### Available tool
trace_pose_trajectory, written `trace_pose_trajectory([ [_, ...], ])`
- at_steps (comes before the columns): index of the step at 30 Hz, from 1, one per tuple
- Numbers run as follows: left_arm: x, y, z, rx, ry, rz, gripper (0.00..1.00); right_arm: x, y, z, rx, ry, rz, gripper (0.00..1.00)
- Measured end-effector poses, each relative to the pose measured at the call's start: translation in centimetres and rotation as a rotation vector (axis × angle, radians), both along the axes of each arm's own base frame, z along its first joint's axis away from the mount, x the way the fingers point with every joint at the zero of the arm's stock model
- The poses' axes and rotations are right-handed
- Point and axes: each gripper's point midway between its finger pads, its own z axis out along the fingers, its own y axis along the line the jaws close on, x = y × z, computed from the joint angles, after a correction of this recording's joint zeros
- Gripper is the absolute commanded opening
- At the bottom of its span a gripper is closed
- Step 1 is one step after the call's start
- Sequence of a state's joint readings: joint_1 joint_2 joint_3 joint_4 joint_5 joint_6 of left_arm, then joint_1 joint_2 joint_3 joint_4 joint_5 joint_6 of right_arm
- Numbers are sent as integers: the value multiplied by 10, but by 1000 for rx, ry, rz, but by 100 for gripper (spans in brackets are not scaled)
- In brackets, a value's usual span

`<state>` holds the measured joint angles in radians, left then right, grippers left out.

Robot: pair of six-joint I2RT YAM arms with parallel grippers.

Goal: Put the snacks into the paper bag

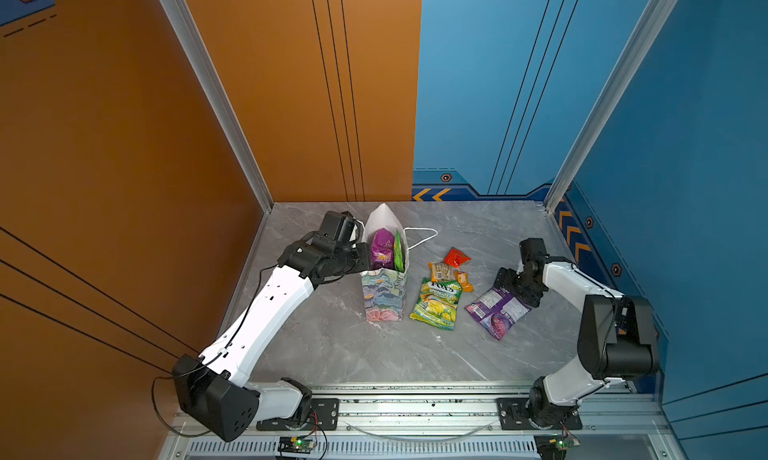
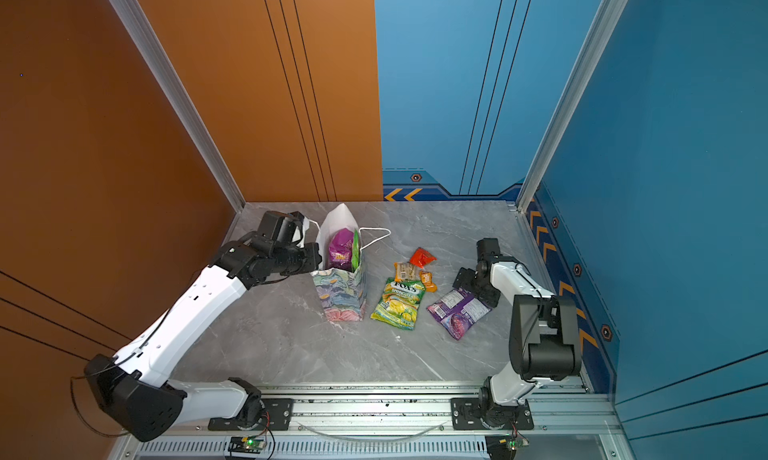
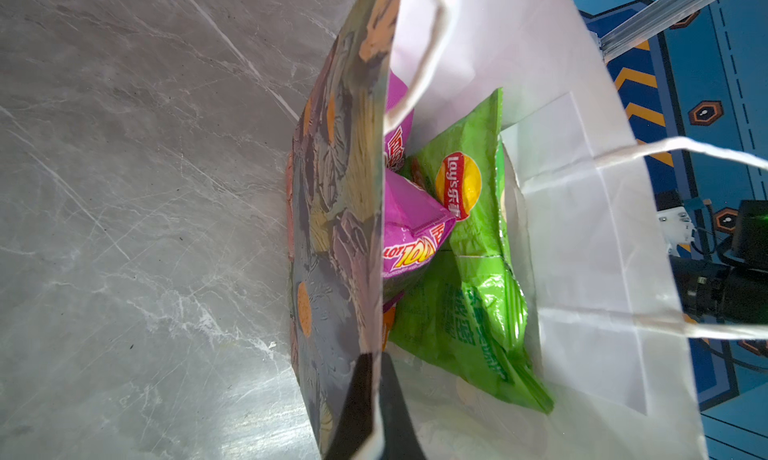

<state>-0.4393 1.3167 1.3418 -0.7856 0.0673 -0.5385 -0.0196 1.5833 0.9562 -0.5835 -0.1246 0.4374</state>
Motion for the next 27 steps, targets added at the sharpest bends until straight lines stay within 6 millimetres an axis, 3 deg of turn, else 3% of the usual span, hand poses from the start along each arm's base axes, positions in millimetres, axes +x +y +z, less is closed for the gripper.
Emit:
trace_pose_trajectory([
  [8,1,2,0,-14,6,2,1,-58,6,-10,15,23,-11,83],
  [13,1,1,0,-22,10,-1,1,-89,29,-4,63,-28,-1,82],
  [20,1,1,0,-27,12,-3,1,-108,43,16,116,-141,-35,86],
  [27,1,1,0,-27,12,-3,1,-111,22,17,107,-136,-122,86],
])
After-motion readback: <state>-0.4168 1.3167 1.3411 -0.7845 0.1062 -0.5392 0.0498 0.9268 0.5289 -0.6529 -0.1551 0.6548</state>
